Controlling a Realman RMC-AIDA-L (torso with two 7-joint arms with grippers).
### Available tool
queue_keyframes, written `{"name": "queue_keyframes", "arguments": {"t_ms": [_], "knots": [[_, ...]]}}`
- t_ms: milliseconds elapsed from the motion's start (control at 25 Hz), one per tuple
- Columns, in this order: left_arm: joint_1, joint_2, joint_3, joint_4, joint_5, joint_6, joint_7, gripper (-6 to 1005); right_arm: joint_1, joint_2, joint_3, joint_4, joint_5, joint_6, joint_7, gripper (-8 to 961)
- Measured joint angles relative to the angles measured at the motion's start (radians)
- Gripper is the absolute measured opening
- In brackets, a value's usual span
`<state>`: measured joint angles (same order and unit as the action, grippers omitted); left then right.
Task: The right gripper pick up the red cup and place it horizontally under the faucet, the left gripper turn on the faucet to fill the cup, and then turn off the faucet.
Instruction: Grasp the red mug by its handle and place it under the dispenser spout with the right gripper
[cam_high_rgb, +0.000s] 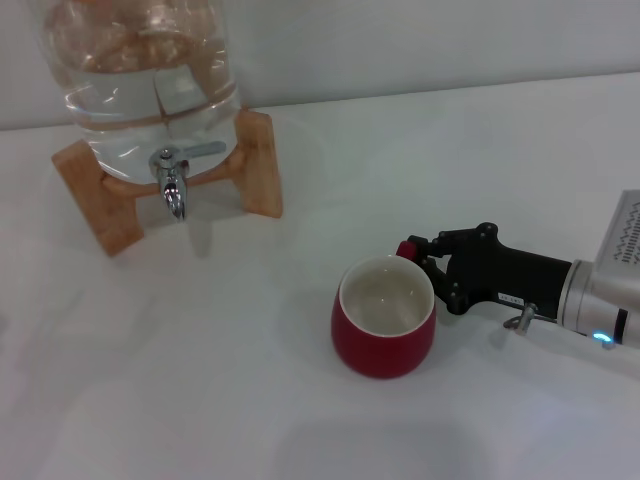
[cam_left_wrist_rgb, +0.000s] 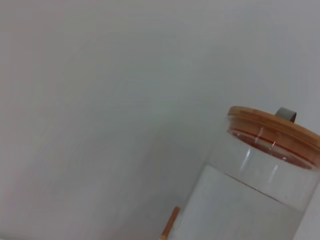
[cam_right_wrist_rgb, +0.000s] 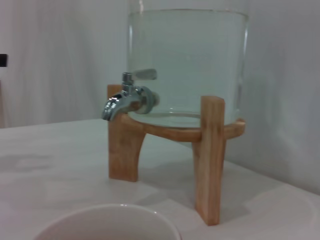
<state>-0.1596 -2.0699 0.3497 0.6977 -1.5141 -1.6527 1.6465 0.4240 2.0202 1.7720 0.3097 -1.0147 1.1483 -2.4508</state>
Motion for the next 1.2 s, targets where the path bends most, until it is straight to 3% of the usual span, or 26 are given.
{"name": "queue_keyframes", "arguments": {"t_ms": [640,920,1200], "knots": [[0.058,0.005,0.000,-0.003,0.025,0.037,0.006,805,0.004,0.001,-0.081,0.038,0.089,-0.042,0.009,117],[0.076,0.004,0.000,-0.004,0.026,0.043,0.007,805,0.002,0.001,-0.342,0.174,0.257,-0.230,0.039,116],[0.077,0.004,0.000,-0.004,0.028,0.053,0.007,805,0.000,-0.001,-0.456,0.269,0.329,-0.370,0.077,115]]}}
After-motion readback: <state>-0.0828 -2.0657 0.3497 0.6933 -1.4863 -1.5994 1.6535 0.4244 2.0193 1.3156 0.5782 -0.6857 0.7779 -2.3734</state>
